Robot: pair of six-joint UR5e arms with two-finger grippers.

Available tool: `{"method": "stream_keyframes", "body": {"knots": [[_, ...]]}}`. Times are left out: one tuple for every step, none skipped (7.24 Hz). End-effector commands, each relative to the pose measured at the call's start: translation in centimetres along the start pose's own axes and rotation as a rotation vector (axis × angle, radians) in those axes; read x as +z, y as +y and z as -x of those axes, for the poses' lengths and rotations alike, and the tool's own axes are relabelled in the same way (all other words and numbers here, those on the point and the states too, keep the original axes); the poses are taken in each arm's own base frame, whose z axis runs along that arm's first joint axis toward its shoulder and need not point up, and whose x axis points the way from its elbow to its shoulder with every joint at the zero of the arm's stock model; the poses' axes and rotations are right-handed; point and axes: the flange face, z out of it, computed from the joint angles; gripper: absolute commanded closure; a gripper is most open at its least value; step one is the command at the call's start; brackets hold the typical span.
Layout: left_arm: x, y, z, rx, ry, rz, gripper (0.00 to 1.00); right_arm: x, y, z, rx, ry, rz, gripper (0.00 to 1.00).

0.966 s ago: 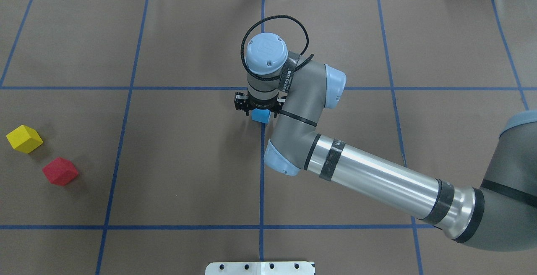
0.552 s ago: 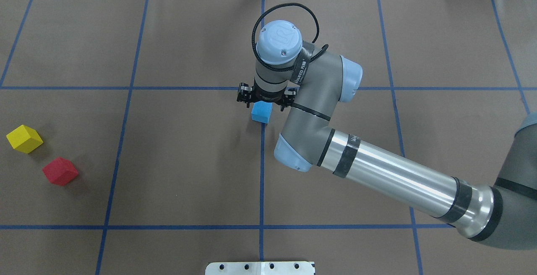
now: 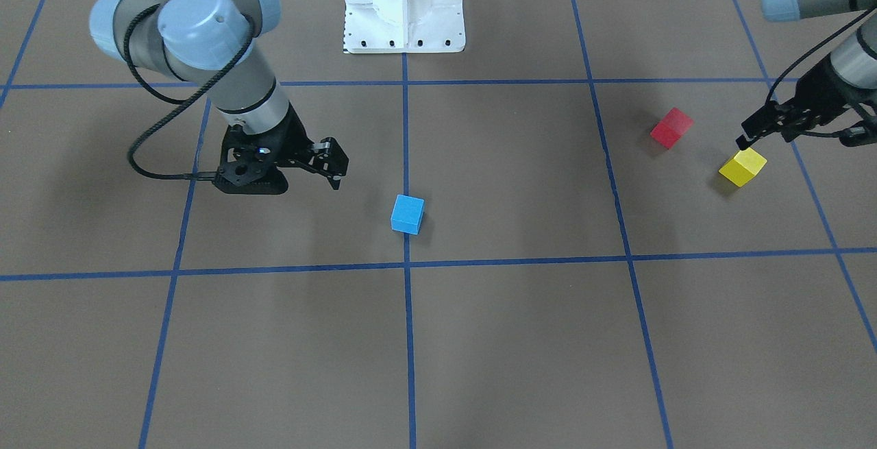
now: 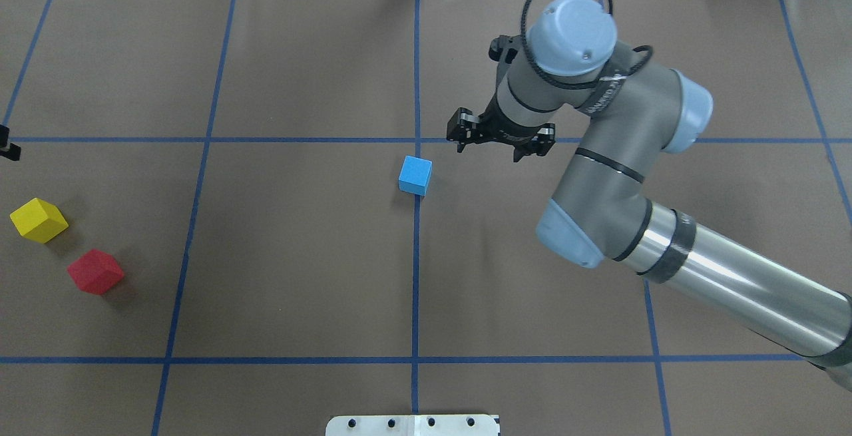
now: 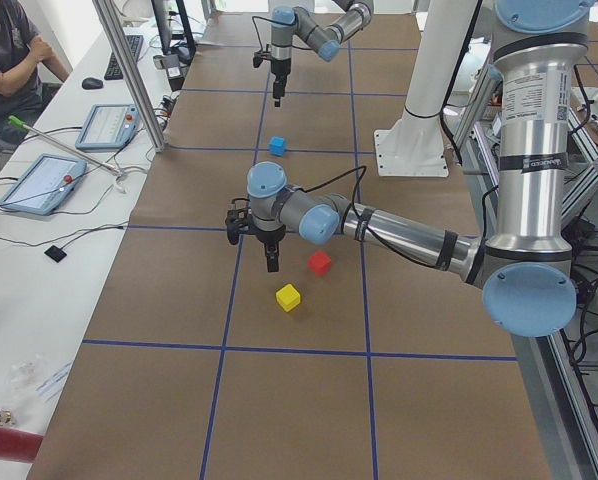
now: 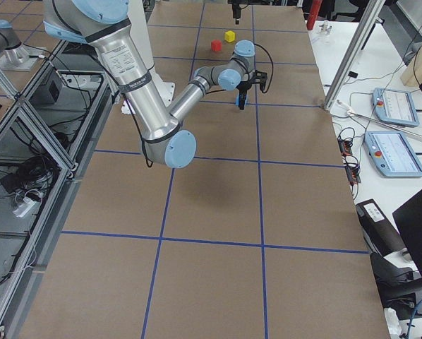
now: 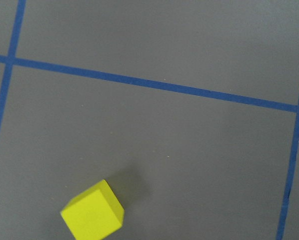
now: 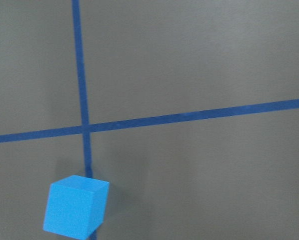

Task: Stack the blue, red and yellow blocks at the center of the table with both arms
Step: 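Release and raise the right gripper while the left reaches for the red cube, then lower the left gripper onto the red cube and close it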

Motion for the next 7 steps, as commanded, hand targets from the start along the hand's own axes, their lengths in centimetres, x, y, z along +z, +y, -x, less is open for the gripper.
{"method": "stream_keyframes", "body": {"knots": [[5.5,6.0,-2.2,-0.224,-0.032,0.018,0.00,-0.1,-0.7,-3.1,0.020,0.022,-0.004,0.00],[7.6,8.5,-2.6,-0.299,-0.036,-0.019,0.00,0.2,-0.7,-3.3,0.016,0.029,-0.006,0.00],[8.2,9.3,-2.2,-0.314,-0.051,-0.011,0.00,0.4,-0.6,-3.9,0.019,0.035,-0.006,0.00],[8.7,10.1,0.0,-0.331,-0.090,0.000,0.00,0.4,-0.5,-4.2,0.020,0.036,-0.005,0.00],[9.1,10.7,0.9,-0.340,-0.108,0.014,0.00,0.3,-0.4,-4.5,0.021,0.037,-0.007,0.00],[9.8,11.3,1.0,-0.332,-0.122,0.029,0.00,-0.4,-0.1,-4.3,0.016,0.024,-0.013,0.00],[10.7,12.2,0.7,-0.315,-0.135,0.045,0.00,-0.5,0.1,-4.8,0.017,0.024,-0.009,0.00]]}}
